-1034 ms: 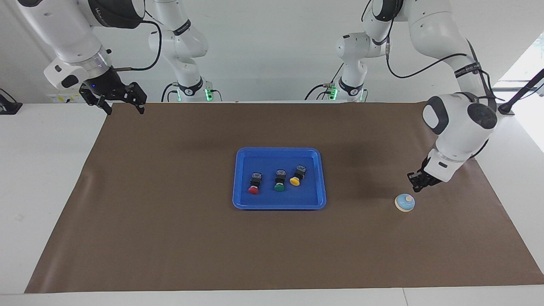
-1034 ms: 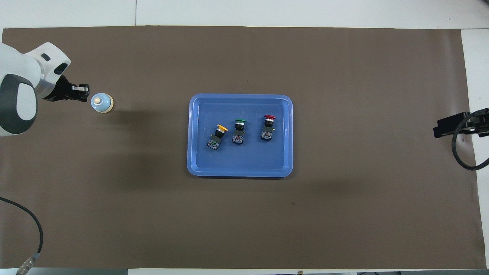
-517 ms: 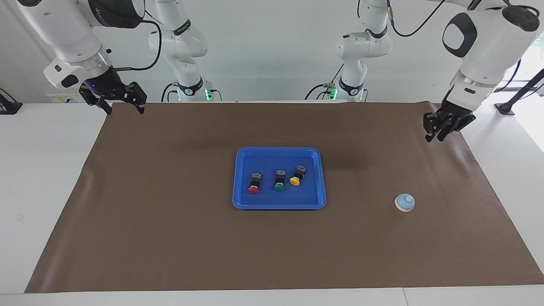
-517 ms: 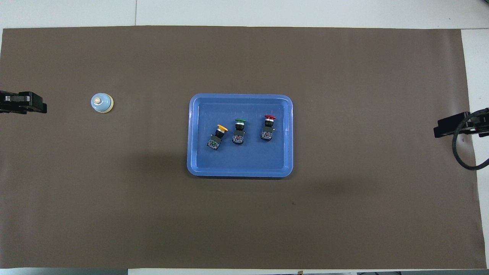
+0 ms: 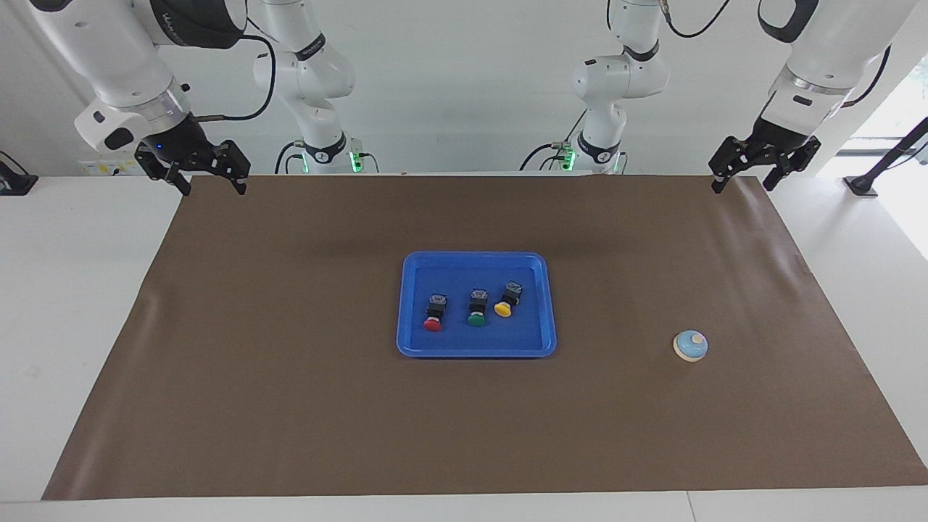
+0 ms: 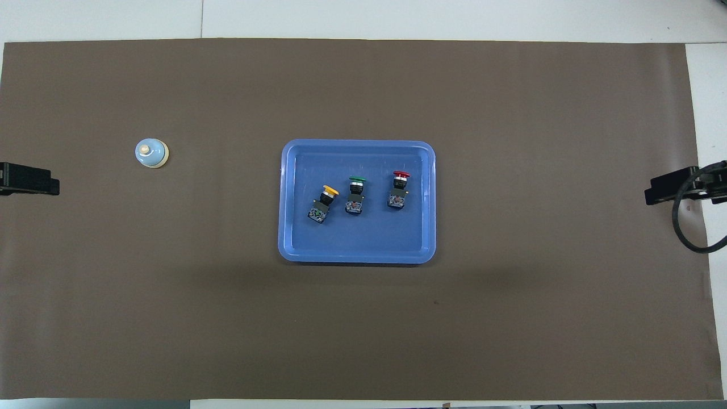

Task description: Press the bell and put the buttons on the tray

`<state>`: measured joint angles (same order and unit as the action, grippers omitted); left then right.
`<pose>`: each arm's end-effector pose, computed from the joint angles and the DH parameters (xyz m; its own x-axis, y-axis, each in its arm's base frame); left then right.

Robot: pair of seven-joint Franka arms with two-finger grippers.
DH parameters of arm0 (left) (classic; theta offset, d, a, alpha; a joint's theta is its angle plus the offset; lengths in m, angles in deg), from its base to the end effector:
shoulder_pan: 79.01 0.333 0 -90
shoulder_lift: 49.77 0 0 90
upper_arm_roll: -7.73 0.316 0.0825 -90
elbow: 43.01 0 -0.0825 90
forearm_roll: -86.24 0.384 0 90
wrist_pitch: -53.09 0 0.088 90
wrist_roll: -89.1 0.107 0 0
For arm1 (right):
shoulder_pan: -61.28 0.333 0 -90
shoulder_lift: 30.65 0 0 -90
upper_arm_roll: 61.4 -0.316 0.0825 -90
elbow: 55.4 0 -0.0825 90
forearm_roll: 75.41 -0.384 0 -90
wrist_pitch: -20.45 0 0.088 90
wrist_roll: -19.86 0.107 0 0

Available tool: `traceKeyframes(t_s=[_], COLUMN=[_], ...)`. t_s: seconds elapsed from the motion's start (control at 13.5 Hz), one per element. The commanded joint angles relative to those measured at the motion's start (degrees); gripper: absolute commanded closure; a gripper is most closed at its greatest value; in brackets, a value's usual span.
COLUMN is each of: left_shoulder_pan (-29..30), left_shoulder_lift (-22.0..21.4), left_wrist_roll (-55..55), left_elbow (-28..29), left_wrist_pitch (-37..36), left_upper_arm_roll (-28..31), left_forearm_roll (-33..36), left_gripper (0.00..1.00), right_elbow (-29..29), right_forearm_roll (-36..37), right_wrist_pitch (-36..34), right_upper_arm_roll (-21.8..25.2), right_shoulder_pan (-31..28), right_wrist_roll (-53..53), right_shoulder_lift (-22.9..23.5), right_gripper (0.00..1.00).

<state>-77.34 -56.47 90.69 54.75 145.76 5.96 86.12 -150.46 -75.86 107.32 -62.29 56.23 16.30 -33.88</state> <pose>0.5215 -0.0021 0.6273 0.9992 -0.0293 0.0280 -0.0292 -0.9996 -0.0023 0.5281 -0.0373 0.6091 0.9963 -0.0099 -0.0859 -0.0110 -0.9999 -0.0123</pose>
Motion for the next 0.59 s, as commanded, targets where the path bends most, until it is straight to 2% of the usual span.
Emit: traceKeyframes(t_s=[0.0,0.52], left_shoulder_pan=[-0.8,-0.9], left_shoulder_lift=[1.0,0.9], left_wrist_roll=[-0.7,-0.1], left_elbow=[-1.2,-1.2], left_wrist_pitch=[-2.8,-5.2], left_upper_arm_roll=[0.1,-0.2], left_forearm_roll=[0.3,-0.8], left_gripper=[0.00,0.00], right_elbow=[0.2,0.2], right_forearm_roll=[-0.8,-0.7], right_wrist_pitch=[-0.8,-0.8], right_upper_arm_roll=[-0.3,-0.3], right_shoulder_pan=[-0.5,-0.4], right_wrist_roll=[0.1,0.1], right_shoulder_lift=[0.1,0.1], right_gripper=[0.00,0.00])
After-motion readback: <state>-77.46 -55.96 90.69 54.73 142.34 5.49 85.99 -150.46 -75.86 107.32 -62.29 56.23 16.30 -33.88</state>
